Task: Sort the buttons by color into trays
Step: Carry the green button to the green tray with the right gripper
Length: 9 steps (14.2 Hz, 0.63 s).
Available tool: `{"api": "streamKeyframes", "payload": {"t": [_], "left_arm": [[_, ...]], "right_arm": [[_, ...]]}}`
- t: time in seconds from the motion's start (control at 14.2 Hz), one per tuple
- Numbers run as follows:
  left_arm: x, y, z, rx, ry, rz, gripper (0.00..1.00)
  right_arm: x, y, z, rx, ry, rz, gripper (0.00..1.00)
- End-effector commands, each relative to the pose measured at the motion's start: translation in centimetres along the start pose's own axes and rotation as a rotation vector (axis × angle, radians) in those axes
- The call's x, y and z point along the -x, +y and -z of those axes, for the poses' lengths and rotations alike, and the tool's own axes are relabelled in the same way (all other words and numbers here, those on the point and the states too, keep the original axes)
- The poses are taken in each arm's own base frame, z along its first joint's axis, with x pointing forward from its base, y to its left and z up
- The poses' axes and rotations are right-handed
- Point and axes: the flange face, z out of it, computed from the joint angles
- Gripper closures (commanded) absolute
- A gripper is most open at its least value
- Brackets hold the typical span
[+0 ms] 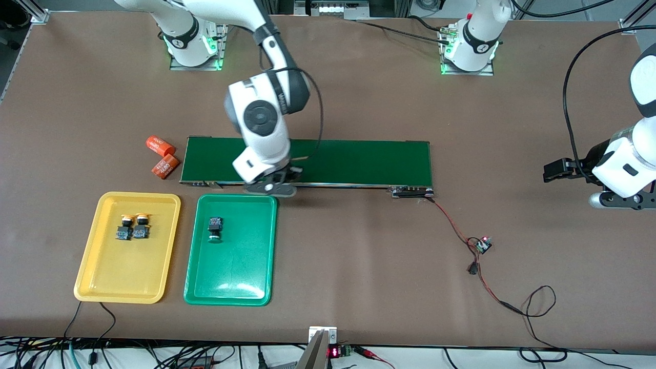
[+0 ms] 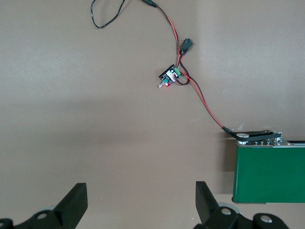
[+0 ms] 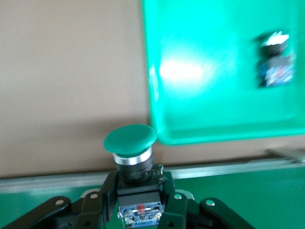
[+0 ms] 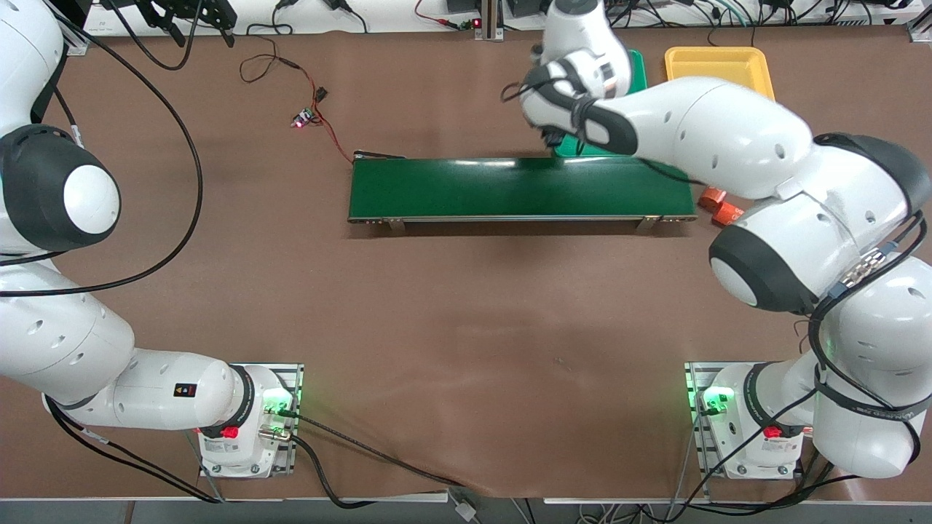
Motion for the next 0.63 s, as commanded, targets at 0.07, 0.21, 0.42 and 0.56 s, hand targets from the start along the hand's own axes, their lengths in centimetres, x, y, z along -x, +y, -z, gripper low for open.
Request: {"api": "streamKeyframes", "payload": {"t": [0.07, 0.21, 0.42, 0.56], "left_arm": [[-0.1, -0.4, 0.2, -0.015, 0.010, -0.019, 0.00], [-0.1, -0.4, 0.3, -0.015, 0.011, -0.019, 0.00], [-0.1, -0.4, 0.3, -0.015, 0.011, -0.019, 0.00], [-0.1, -0.4, 0.3, -0.015, 0.011, -0.019, 0.00]], "right_arm": [[-6.7, 5.5, -0.2, -0.011, 0.053, 0.036, 0.84], [-8.6, 8.1, -2.9, -0.018, 0.059, 0.057, 0.84], [-8.7, 8.2, -6.2, -0.017, 0.056, 0.063, 0.84], [-8.5, 8.5, -9.2, 0.018, 0.030, 0.092, 0.84]]}}
